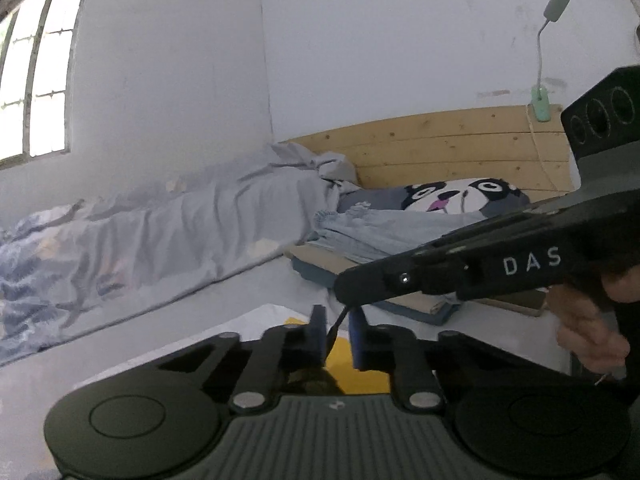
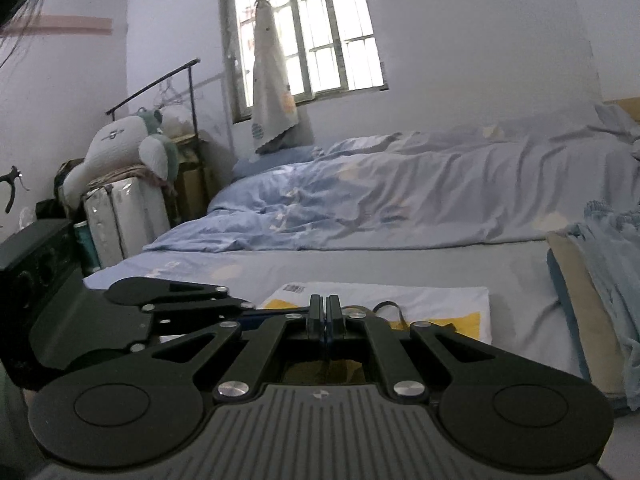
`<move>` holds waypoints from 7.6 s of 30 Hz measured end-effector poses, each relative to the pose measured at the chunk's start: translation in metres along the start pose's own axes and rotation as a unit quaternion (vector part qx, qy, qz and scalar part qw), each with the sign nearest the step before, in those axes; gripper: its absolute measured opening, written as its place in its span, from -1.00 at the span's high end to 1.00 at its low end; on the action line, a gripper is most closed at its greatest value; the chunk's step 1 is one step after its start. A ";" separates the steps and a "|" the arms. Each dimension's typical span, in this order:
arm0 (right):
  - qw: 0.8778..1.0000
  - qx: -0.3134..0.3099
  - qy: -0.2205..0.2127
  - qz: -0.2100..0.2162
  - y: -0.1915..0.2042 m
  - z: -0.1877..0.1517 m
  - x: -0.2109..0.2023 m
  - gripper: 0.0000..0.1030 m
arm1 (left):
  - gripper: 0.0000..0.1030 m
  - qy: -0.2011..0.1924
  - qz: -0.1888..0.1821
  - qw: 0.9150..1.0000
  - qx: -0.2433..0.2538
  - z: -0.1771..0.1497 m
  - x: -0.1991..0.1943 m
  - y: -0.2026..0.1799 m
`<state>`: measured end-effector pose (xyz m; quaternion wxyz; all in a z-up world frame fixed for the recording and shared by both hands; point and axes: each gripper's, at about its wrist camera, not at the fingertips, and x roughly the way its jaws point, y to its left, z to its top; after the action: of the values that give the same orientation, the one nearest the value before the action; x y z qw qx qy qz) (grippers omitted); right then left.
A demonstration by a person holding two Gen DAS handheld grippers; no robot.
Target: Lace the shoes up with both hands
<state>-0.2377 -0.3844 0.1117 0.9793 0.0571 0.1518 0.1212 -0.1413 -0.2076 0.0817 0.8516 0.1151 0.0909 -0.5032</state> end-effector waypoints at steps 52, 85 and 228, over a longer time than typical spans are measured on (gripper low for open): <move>0.994 -0.101 0.005 -0.029 0.035 -0.012 0.014 0.91 | 1.00 -0.080 -0.169 0.872 -0.453 -0.044 -0.007 0.114; 0.991 -0.130 0.018 -0.035 0.038 -0.010 0.018 0.93 | 1.00 -0.044 -0.154 0.903 -0.398 -0.034 -0.003 0.102; 0.734 -0.665 0.123 0.054 -0.010 -0.024 0.128 -0.03 | -0.15 -0.021 -0.037 0.861 -0.507 -0.035 0.026 0.173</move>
<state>-0.1247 -0.3597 0.0512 0.7319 -0.6165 0.1480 0.2499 0.0212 -0.1385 0.0594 0.7747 -0.3468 0.3194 -0.4214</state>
